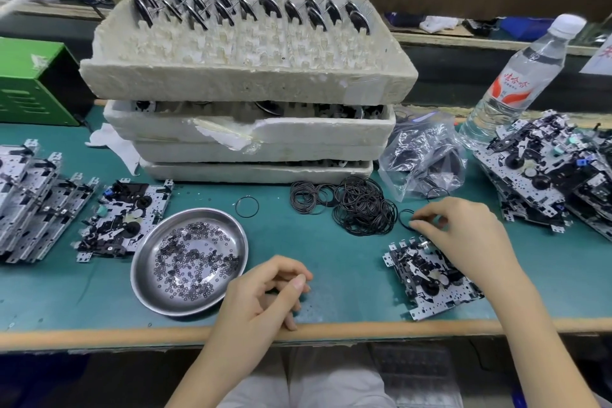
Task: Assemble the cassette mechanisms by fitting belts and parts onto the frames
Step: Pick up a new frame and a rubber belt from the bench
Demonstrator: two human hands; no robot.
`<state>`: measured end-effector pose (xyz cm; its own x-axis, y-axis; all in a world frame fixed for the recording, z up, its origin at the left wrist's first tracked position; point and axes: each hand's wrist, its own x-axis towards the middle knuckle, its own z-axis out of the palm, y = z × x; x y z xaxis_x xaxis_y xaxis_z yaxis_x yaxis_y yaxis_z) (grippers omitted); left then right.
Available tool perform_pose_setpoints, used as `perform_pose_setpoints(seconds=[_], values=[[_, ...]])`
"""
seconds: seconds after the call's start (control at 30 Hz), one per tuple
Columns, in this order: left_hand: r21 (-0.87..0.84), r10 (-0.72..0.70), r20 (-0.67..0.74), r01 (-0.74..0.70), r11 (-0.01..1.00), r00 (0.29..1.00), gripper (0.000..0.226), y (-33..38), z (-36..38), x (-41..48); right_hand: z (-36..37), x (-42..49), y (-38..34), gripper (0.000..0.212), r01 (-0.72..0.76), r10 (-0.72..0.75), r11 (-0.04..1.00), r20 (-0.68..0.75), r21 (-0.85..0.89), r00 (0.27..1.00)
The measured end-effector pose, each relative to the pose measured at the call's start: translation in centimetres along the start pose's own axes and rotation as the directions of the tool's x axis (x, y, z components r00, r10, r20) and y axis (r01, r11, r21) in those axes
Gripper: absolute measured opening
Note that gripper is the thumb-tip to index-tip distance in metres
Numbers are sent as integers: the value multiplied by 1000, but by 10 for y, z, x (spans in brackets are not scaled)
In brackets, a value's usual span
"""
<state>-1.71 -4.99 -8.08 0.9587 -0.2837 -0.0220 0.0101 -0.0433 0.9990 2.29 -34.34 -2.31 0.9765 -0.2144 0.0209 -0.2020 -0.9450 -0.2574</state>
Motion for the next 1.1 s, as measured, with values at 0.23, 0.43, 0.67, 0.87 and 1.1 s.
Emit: perform_pose_setpoints(seconds=[0.23,0.43,0.67,0.87,1.1], values=[[4,-17,11,17,1000,1000,22,2,0,-2,-25,-19,-8,79,146,-143,989,292,12,946],[4,-18,20,18,1000,1000,21,5,0,-2,-7,-51,-7,123,400,-241,882,489,-249,838],[11,-6,14,6,1000,1000,20,9,0,-3,-12,-42,5,128,520,-365,838,539,-165,759],[-33,56,6,-55,998,998,17,12,3,-5,-19,-48,3,109,555,-537,830,343,53,771],[376,380,155,-410,831,912,114,22,10,-3,6,-66,-37,104,170,-547,224,-20,960,837]])
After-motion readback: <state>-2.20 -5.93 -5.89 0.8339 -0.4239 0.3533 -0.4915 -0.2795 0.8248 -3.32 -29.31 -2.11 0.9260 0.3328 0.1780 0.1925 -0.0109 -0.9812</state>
